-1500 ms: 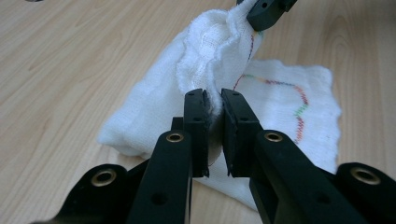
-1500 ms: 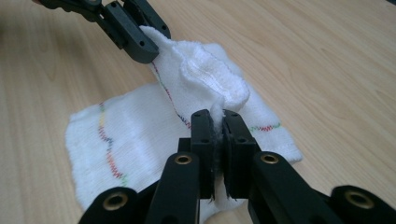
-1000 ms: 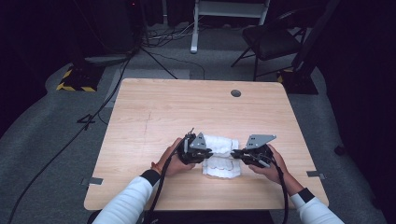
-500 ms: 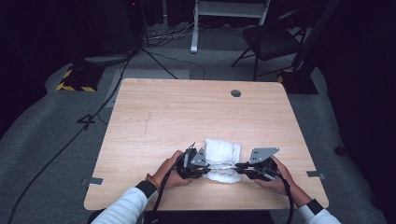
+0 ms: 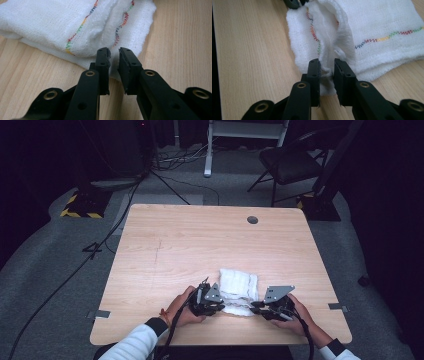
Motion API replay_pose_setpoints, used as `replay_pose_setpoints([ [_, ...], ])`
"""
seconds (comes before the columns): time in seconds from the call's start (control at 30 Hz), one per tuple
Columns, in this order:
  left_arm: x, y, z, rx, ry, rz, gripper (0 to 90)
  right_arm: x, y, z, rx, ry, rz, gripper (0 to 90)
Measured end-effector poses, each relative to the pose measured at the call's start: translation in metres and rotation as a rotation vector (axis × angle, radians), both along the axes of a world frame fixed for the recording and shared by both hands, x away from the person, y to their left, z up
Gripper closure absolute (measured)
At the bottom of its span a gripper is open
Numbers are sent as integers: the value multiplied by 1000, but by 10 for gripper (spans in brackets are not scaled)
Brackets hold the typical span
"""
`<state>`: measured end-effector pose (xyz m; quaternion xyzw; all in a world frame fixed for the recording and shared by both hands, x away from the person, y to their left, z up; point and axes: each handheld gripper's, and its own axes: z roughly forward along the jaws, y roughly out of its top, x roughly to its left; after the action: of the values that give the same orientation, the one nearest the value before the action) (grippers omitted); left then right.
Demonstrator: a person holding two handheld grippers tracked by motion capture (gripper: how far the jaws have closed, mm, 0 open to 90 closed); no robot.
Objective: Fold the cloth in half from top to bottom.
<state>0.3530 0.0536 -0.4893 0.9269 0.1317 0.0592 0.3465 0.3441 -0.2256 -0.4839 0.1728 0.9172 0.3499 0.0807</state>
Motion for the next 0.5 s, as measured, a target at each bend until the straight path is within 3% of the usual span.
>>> replay_pose_setpoints([
  [0.27, 10, -4, -1, 0, -21, 49, 790, 6, 2, -2, -23, -62, -52, 772],
  [0.5, 30, -6, -1, 7, -33, 92, 789, 32, 4, -3, -20, -79, -100, 778],
])
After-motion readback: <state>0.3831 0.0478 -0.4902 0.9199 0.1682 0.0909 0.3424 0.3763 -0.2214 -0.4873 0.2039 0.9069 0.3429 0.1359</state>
